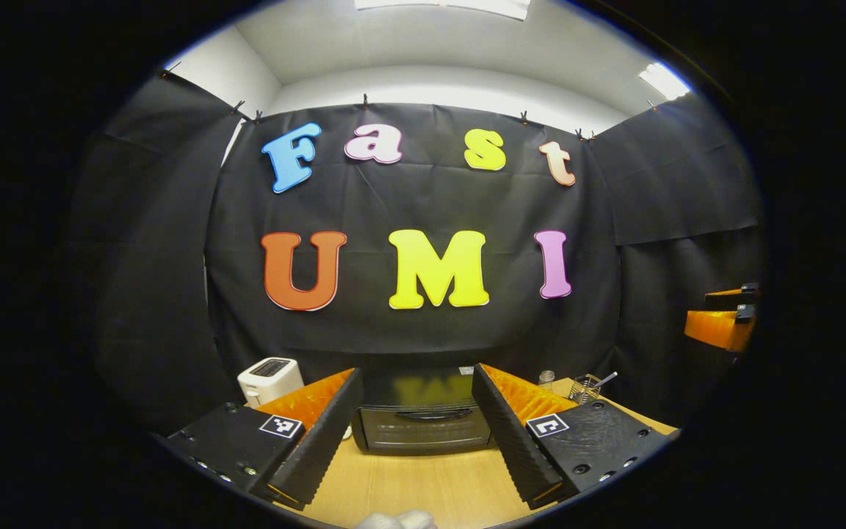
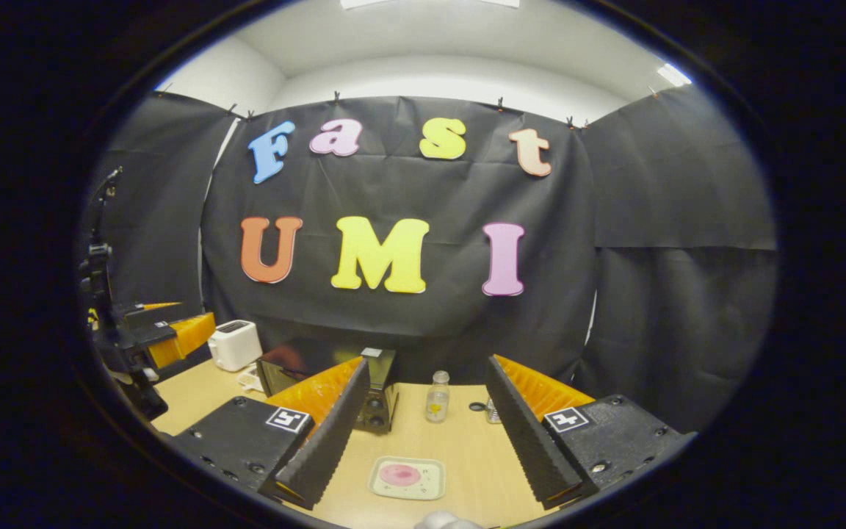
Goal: Open the electric oven with the left hand, put the food in, and close the electric oven.
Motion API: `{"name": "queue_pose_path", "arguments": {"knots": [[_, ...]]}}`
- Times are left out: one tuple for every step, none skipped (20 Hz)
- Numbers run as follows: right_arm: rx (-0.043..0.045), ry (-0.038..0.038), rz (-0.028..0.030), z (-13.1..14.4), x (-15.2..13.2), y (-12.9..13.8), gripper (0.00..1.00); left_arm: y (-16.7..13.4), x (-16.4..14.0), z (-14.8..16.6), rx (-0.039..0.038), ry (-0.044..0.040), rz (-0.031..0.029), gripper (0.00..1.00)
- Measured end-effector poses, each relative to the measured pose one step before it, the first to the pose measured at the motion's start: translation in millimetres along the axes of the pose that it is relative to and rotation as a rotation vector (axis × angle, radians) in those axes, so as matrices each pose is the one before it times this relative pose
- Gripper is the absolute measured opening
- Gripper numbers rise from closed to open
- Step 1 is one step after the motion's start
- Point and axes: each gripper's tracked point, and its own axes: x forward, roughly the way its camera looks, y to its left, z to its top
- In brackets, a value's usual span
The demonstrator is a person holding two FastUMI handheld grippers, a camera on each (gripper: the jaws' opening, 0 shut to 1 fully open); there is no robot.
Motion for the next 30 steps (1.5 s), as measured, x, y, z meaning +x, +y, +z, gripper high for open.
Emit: {"name": "queue_pose_path", "arguments": {"knots": [[-0.00203,0.00450,-0.01354,0.04,0.80,-5.70,1.00,-4.78,13.98,-5.74,0.00096,0.00783,-0.00961,0.95],[-0.00194,0.00457,-0.01432,1.20,-0.21,-5.04,1.00,-4.32,13.56,-8.30,0.00319,0.00466,-0.00676,0.95],[-0.00181,0.00430,-0.01285,0.67,-0.68,-5.28,1.00,-3.43,15.05,-7.88,-0.00119,0.00517,-0.00459,0.95],[-0.00370,0.00371,-0.01485,0.81,-0.78,-5.24,1.00,-2.72,16.58,-7.29,0.00264,0.00292,-0.00326,0.95],[-0.00505,0.00360,-0.01961,0.26,0.03,-7.00,0.98,-1.70,15.93,-9.55,0.00246,0.00520,0.00001,0.95],[-0.00232,0.00279,-0.01733,0.85,-0.43,-5.65,0.98,-0.98,15.22,-11.46,0.00094,0.01770,0.00102,0.95],[-0.00073,0.00510,-0.01575,-0.36,-1.42,-4.77,1.00,-0.11,16.04,-10.50,0.00262,0.01466,0.00201,0.95],[-0.00013,0.00303,-0.01564,-0.16,-1.57,-4.80,0.98,0.62,14.75,-10.08,0.00126,0.01254,0.00539,0.96],[-0.00197,0.00392,-0.01466,-1.01,-0.10,-3.92,0.98,1.61,15.18,-9.31,0.00250,0.01293,0.00545,0.95],[-0.00365,0.00915,-0.01207,-2.15,-0.64,-3.18,1.00,0.59,12.76,-13.74,-0.00210,0.02259,0.00690,0.95],[-0.00297,0.00878,-0.01145,-3.49,-1.83,-3.63,0.98,0.25,12.85,-11.65,-0.00097,0.02245,0.00434,0.96],[-0.00482,0.01026,-0.01118,-2.28,-0.44,-2.75,1.00,-1.00,10.38,-10.94,0.00326,0.02103,0.00269,0.96],[-0.00456,0.01059,-0.00841,-3.31,0.00,-2.31,0.98,0.13,9.34,-10.19,0.00769,0.01742,0.00354,0.96],[-0.00275,0.00932,-0.00816,-2.27,-0.60,-1.34,0.98,0.64,8.77,-9.82,0.00557,0.01801,0.00190,0.96],[0.00045,0.00913,-0.00535,-3.01,-0.53,-1.46,1.00,0.76,7.39,-8.87,0.00111,0.01826,-0.00160,0.96],[0.00334,0.00936,-0.00340,-2.43,-0.54,-0.64,1.00,-1.09,6.52,-9.97,-0.00641,0.02392,-0.00594,0.96],[0.00469,0.00884,-0.00239,-3.07,-0.38,-0.06,1.00,-0.76,5.44,-10.77,-0.00684,0.03145,-0.00470,0.96],[0.00496,0.00567,-0.00018,-1.74,-0.07,0.66,0.99,-1.07,3.43,-10.50,-0.00281,0.02546,-0.00494,0.96],[0.00272,0.00493,-0.00106,-1.54,-0.53,1.08,1.00,2.16,-1.03,-0.24,0.01634,-0.02109,0.01196,0.96],[0.00083,0.00348,0.00160,-0.93,-0.58,1.47,1.00,-0.90,4.11,6.10,0.01647,-0.01242,-0.01096,0.98],[0.00167,0.00052,0.00156,-0.93,0.30,1.34,1.00,-0.12,0.53,-3.98,-0.00605,0.01044,0.00159,0.98],[0.00140,0.00085,0.00281,0.06,-0.14,1.88,1.00,-0.16,-2.18,-0.71,-0.00751,-0.00180,-0.00181,0.97],[0.00236,-0.00096,0.00224,-0.63,-0.05,0.89,1.00,0.55,-4.16,-3.82,-0.00610,0.01434,0.00061,0.96],[0.00409,0.00015,0.00161,0.05,-0.66,1.66,1.00,-0.72,-4.82,1.21,-0.00191,-0.00341,0.00078,0.96],[0.00479,-0.00158,0.00400,0.41,-1.21,1.59,1.00,-0.81,-3.97,-1.40,0.00478,0.00023,0.00070,0.96],[0.00306,-0.00229,0.00292,1.41,-0.62,1.74,1.00,-1.10,-4.88,-0.98,0.00726,-0.00606,-0.00047,0.96],[0.00102,-0.00238,0.00357,0.11,-0.37,1.38,1.00,-0.17,-5.15,-2.42,0.00592,0.00010,-0.00126,0.96],[0.00072,-0.00204,0.00260,0.66,-1.53,0.99,1.00,-0.64,-7.39,-3.46,0.00120,0.00350,-0.00294,0.96],[0.00248,-0.00262,0.00255,0.00,-1.15,0.53,1.00,-0.52,-5.75,-3.49,0.00211,0.00522,-0.00456,0.96],[0.00383,-0.00021,0.00431,0.05,-1.13,1.34,1.00,0.76,-6.87,-3.16,0.00438,0.00333,0.00248,0.96]]}}
